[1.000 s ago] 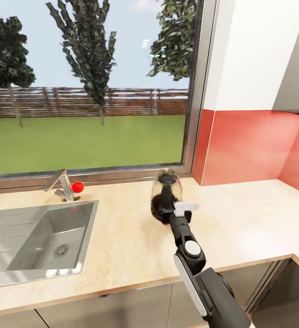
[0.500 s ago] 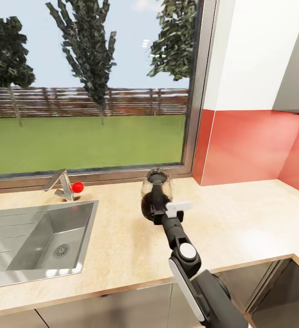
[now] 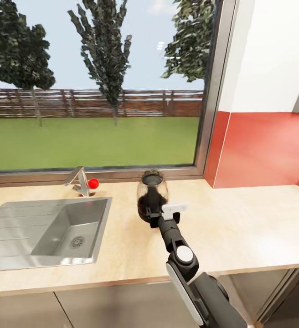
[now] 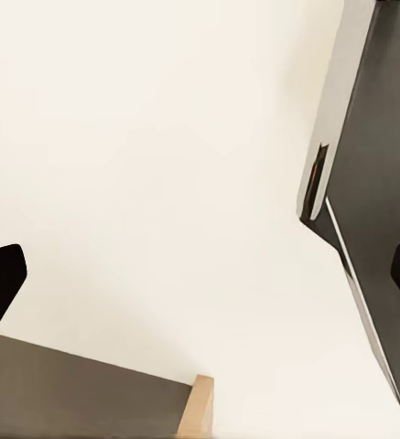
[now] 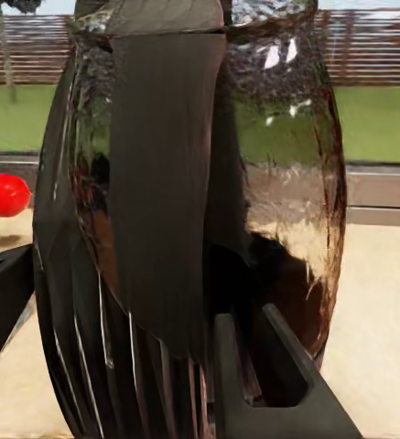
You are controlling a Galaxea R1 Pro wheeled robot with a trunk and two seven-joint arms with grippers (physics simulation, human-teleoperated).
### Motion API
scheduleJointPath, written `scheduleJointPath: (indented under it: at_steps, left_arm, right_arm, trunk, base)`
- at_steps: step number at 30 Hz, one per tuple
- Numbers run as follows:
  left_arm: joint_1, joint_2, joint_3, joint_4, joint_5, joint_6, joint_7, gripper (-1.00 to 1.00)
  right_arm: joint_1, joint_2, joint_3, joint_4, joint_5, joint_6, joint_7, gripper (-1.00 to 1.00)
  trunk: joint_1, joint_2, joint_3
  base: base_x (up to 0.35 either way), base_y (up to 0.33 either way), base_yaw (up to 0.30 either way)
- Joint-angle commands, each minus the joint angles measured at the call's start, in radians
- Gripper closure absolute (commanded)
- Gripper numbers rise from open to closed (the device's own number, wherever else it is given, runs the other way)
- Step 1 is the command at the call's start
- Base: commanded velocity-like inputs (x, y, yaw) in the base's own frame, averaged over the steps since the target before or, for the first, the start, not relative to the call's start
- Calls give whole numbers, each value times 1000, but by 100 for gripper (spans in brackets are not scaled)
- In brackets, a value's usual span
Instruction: Set up a coffee station on the kitchen countertop: keep the coffee maker on the countertop, move the bottle of coffee from the kitchen shelf to the counter next to the coffee maker, place a paper coffee filter on top of the coffee maker, put the saucer next to the coffee maker with the coffee cup on the saucer, and place the electric kettle next to the coffee maker.
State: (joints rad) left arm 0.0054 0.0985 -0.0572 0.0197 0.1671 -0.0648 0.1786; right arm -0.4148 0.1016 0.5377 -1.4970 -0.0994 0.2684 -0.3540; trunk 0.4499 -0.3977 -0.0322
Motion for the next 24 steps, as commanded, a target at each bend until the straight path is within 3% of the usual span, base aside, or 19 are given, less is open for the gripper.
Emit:
scheduleJointPath:
  at_steps: [1,10,24]
  left_arm:
    - [-1,0,-6,2,9,-6,1,-100]
    - [-1,0,-6,2,10,-6,1,-100]
    - [-1,0,-6,2,11,-6,1,-100]
  right_arm:
    - [-1,0,2,-2,-6,3,-8,100]
    - [-1,0,4,-2,-6,3,-8,100]
    - [-1,0,4,-1,-6,3,-8,100]
  trunk:
    - [0,-2,-1]
    - [0,-2,9]
    - [0,-2,25]
  base:
    - [-314,0,217]
    - [-329,83,212]
    - [-273,222,211]
